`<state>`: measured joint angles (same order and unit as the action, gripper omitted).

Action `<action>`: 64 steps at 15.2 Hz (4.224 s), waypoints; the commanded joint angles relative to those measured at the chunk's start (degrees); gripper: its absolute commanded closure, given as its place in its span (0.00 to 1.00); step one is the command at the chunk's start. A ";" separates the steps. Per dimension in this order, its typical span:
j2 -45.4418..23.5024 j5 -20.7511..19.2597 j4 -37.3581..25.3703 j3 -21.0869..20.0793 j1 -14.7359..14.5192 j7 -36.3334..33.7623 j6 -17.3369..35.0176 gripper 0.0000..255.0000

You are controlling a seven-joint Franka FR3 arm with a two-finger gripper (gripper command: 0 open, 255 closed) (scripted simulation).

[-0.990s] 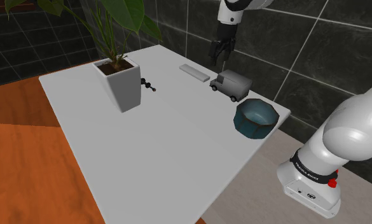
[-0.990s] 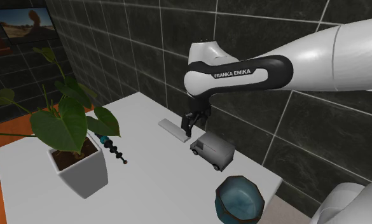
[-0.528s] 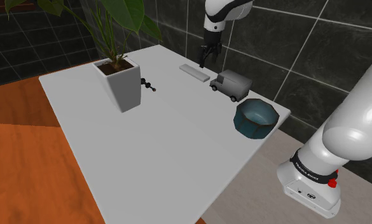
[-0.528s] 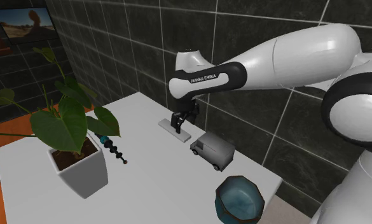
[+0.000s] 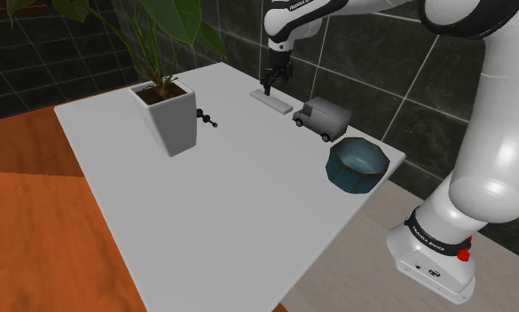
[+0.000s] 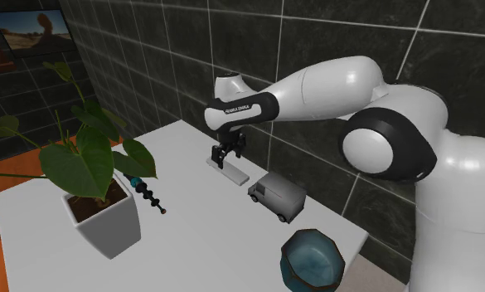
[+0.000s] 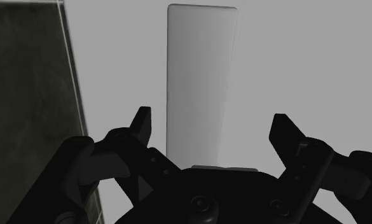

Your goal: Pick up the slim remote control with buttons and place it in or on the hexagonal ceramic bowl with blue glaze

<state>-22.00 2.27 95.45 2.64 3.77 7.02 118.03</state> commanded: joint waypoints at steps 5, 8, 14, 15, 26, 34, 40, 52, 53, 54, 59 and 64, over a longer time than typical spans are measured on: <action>-6.83 0.00 -5.88 0.14 0.37 0.10 1.19 0.00; -7.81 0.07 -5.04 0.10 0.37 0.14 3.01 0.00; -8.35 0.11 -4.63 0.08 0.37 0.17 3.96 0.00; -8.35 0.11 -4.63 0.08 0.37 0.17 3.96 0.00; -8.35 0.11 -4.63 0.08 0.37 0.16 3.95 1.00; -6.24 -0.05 -6.88 0.16 0.35 0.03 -0.40 1.00; -4.84 -0.16 -9.41 0.21 0.34 -0.08 -4.34 1.00; -3.32 -0.30 -16.38 0.28 0.39 -0.26 -12.82 1.00; -3.28 -0.31 -17.09 0.29 0.40 -0.28 -13.57 1.00; -3.26 -0.32 -17.83 0.29 0.41 -0.29 -14.32 1.00; -3.39 -0.33 -21.88 0.31 0.47 -0.35 -18.25 1.00; 7.81 -0.91 -5.96 0.16 -0.55 -1.30 -13.50 1.00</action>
<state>-16.64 1.49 85.98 2.83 3.42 5.92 103.47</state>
